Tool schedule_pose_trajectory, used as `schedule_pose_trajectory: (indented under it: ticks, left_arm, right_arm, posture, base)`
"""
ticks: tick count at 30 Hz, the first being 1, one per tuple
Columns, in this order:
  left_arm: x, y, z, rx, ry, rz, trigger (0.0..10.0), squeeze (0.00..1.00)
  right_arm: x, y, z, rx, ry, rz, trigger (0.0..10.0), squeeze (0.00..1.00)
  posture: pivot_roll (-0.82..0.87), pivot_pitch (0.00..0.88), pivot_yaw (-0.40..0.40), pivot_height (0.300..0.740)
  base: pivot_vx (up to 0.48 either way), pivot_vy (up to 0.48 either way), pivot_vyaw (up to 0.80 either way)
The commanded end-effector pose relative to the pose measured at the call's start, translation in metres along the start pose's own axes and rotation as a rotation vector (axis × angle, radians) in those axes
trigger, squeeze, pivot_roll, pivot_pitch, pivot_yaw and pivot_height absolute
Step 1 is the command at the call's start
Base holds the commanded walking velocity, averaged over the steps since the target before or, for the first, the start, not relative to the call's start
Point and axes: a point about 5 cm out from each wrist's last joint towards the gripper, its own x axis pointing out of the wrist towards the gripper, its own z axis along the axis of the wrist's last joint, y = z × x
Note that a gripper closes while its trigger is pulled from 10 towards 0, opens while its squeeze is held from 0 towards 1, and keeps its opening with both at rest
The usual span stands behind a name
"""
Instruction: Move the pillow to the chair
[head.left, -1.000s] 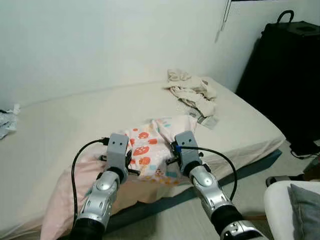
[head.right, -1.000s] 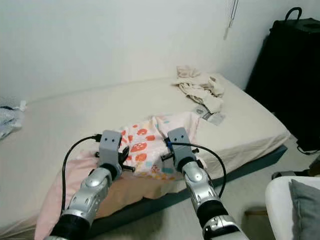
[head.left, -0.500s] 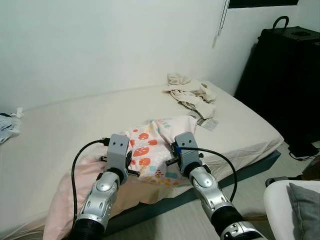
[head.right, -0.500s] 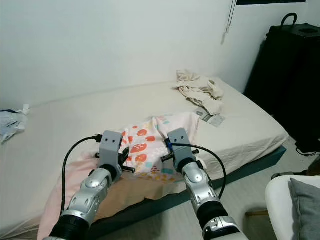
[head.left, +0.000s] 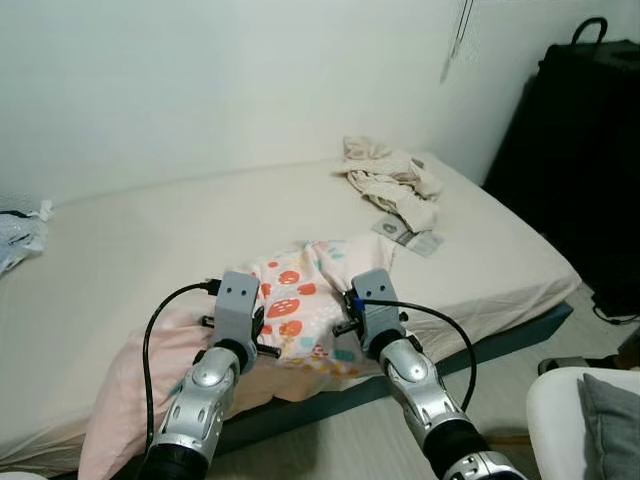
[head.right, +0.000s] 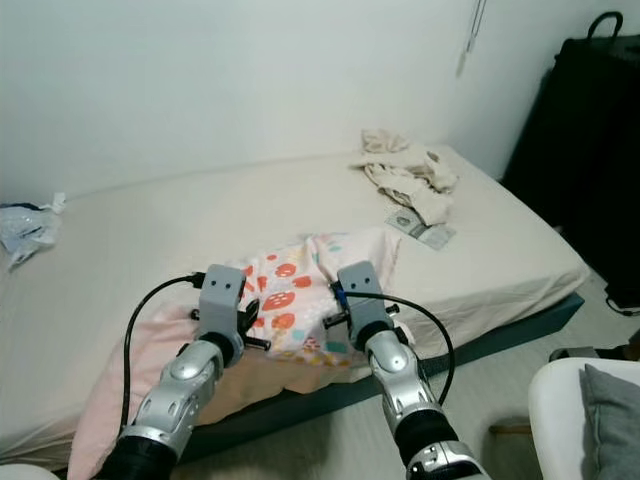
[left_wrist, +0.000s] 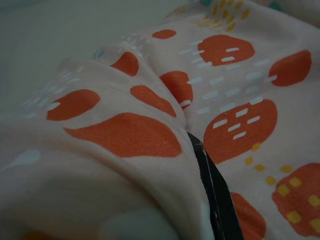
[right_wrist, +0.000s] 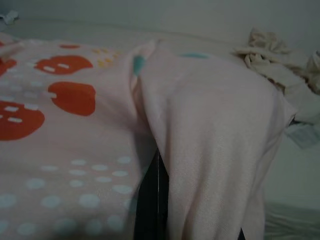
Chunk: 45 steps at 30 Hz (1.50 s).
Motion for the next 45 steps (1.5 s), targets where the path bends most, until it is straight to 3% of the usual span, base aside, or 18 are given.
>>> schedule_pose_trajectory:
  ticks: [1, 21, 29, 37, 45]
  left_arm:
    - [-0.006, 0.027, -0.001, 0.032, 0.006, 0.101, 10.0, 0.00]
    - [-0.002, 0.016, 0.006, 0.063, -0.031, 0.053, 10.0, 0.00]
    - [-0.002, 0.023, 0.012, -0.017, -0.063, 0.095, 10.0, 0.00]
    - [0.002, 0.026, 0.031, -0.079, -0.161, 0.126, 10.0, 0.00]
    - [0.004, 0.030, 0.027, -0.101, -0.106, 0.174, 10.0, 0.00]
  right_arm:
    - [-0.003, -0.021, 0.001, 0.024, -0.007, -0.109, 10.0, 0.00]
    - [0.000, -0.027, 0.009, 0.031, -0.031, -0.112, 10.0, 0.00]
    - [0.005, -0.027, 0.028, 0.015, -0.121, -0.112, 10.0, 0.00]
    - [0.010, -0.026, 0.048, -0.021, -0.198, -0.082, 10.0, 0.00]
    - [0.011, -0.024, 0.050, -0.028, -0.200, -0.068, 10.0, 0.00]
  posture:
    - [-0.01, 0.048, -0.019, 0.740]
    - [-0.02, 0.024, -0.034, 0.740]
    - [-0.02, 0.018, -0.029, 0.740]
    - [-0.02, 0.010, -0.039, 0.740]
    - [-0.03, 0.012, -0.046, 0.740]
  base:
    - [0.000, 0.000, 0.00]
    - [0.000, 0.072, 0.00]
    - [0.000, 0.000, 0.00]
    - [0.000, 0.000, 0.40]
    - [0.000, 0.000, 0.80]
